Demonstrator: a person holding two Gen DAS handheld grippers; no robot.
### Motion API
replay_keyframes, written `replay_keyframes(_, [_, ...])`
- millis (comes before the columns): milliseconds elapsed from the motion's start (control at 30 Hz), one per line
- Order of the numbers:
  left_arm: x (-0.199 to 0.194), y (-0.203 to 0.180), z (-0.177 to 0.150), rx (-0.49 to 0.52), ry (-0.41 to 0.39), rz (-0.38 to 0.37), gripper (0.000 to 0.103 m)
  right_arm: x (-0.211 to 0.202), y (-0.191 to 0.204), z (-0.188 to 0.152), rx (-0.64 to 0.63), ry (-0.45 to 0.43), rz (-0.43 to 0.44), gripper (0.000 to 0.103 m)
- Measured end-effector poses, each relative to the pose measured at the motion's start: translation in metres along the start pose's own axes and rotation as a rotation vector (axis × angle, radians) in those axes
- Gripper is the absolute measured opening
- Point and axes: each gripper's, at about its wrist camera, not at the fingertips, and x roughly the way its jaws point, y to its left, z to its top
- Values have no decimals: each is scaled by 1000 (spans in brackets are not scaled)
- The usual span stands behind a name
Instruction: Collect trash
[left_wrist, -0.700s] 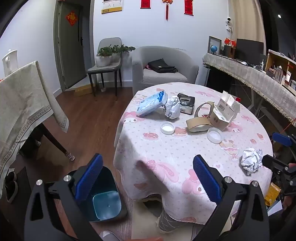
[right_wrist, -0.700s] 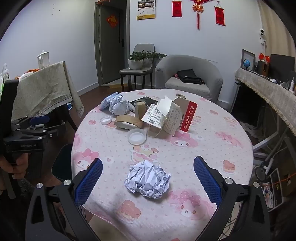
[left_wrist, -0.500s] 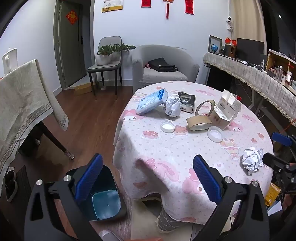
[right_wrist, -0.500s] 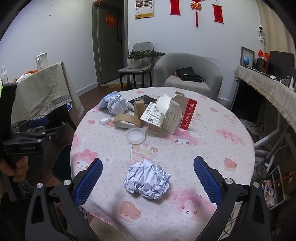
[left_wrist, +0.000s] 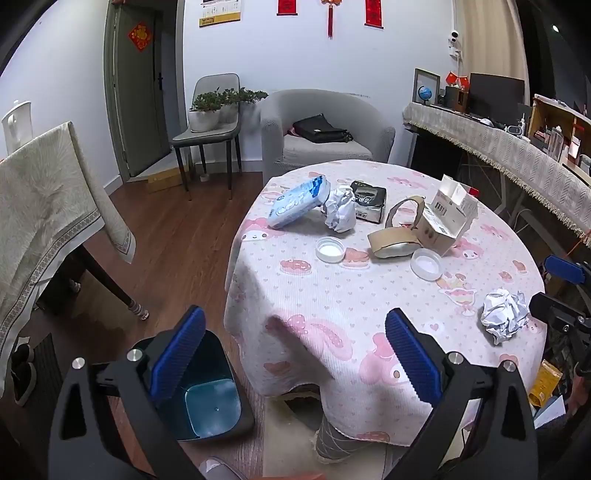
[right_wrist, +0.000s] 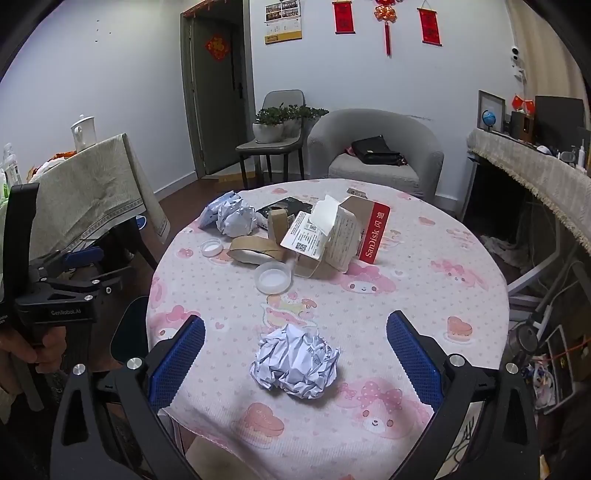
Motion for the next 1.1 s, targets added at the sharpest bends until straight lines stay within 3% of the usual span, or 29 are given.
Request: replay_keyframes(1100, [0,0,-1,1,1,-2,99,1,-2,2,8,2,-1,100])
